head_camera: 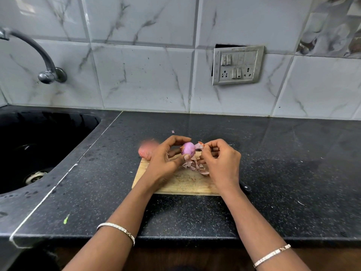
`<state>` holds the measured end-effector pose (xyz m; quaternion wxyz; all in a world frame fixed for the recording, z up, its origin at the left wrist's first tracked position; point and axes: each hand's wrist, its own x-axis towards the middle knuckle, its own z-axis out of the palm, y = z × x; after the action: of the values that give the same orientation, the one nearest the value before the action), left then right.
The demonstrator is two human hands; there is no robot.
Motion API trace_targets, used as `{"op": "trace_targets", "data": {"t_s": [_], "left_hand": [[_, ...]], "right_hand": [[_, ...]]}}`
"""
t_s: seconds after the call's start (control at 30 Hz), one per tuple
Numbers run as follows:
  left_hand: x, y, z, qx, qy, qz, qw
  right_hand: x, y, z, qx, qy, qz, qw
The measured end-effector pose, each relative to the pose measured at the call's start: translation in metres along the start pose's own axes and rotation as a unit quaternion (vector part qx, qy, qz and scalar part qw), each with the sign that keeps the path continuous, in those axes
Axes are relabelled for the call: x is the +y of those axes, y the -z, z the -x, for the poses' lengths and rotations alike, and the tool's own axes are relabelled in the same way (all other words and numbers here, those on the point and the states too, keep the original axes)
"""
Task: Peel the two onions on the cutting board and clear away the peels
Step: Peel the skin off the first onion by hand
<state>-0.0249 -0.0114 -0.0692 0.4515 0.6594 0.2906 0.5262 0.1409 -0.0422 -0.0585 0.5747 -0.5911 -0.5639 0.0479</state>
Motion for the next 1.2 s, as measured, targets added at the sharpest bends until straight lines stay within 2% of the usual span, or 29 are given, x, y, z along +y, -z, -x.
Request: {"op": "trace_targets", "data": {"t_s": [0.2, 0.37, 0.5, 0.67, 0.9, 1.2], "left_hand": [[0.004, 0.001, 0.0, -0.013, 0.044, 0.078, 0.996], [0.003, 0.002, 0.0, 0.002, 0.061, 0.079, 0.995], [0.004, 0.001, 0.001, 0.005, 0.061, 0.072, 0.996], [0.006, -0.002, 0.002, 0.005, 0.053, 0.066, 0.996], [0.004, -0.001, 0.0, 0.017, 0.018, -0.015, 1.0], [0.004, -0.001, -0.001, 0.024, 0.006, -0.068, 0.997]], "right_hand": [[0.001, 0.002, 0.0, 0.002, -0.014, 0.032, 0.999], [0.005, 0.0, -0.001, -0.001, -0.03, 0.021, 0.999], [0.003, 0.001, 0.0, 0.004, -0.009, 0.04, 0.999], [-0.005, 0.004, 0.001, -0.046, 0.009, -0.012, 0.999], [-0.01, 0.005, 0.003, -0.081, 0.014, -0.08, 0.993], [-0.005, 0.004, 0.002, -0.089, 0.016, -0.067, 0.994]]}}
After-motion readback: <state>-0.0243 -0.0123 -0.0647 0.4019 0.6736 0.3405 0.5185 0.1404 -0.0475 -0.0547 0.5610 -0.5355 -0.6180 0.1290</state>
